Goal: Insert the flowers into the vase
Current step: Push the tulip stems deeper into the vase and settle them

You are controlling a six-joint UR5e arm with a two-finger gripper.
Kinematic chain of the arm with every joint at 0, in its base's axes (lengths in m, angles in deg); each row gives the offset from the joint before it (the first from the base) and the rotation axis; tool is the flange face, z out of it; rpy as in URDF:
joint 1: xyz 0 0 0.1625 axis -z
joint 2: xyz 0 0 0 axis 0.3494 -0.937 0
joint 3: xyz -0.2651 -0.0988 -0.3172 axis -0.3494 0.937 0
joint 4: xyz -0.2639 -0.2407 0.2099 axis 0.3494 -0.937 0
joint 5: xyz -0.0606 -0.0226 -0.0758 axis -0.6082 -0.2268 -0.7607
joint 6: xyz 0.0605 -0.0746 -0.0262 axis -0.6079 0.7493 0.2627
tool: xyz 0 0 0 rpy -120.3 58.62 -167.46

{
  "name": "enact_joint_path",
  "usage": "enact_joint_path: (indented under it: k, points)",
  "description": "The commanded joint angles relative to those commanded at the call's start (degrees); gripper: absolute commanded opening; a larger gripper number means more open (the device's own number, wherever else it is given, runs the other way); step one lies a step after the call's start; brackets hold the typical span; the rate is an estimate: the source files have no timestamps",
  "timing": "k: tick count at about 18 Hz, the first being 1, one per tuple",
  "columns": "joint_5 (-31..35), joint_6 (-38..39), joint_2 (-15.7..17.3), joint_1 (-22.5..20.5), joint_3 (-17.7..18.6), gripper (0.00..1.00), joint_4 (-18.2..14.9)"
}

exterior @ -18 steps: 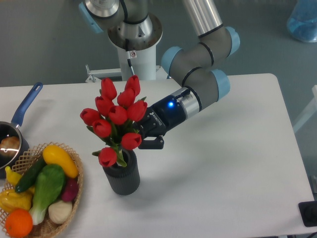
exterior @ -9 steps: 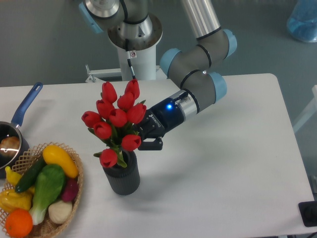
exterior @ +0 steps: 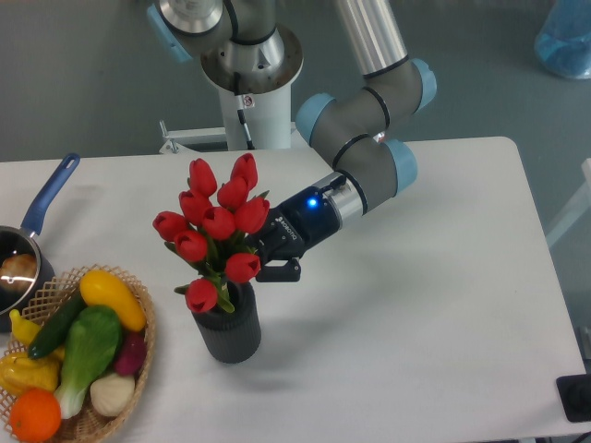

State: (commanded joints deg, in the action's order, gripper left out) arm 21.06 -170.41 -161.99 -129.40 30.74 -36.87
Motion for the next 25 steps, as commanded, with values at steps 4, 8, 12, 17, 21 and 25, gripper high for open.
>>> enact_joint_path:
  k: [4,8,12,17,21,25]
  points:
    - [0.00,-1.67,-1.06,0.00,0.00,0.23,0.00]
    - [0.09,-1.76,-1.41,0.00,0.00,0.23,0.00]
    - [0.79,-2.64,-2.20,0.00,0.00,0.23,0.17]
    - [1.23,-2.82,-2.64,0.00,-0.09,0.23,0.17]
    - [1.32,-2.82,-3.08,0.00,-0.09,0.23,0.18]
    - [1.93,-2.73,-3.08,0.00,-0.09,0.23,0.18]
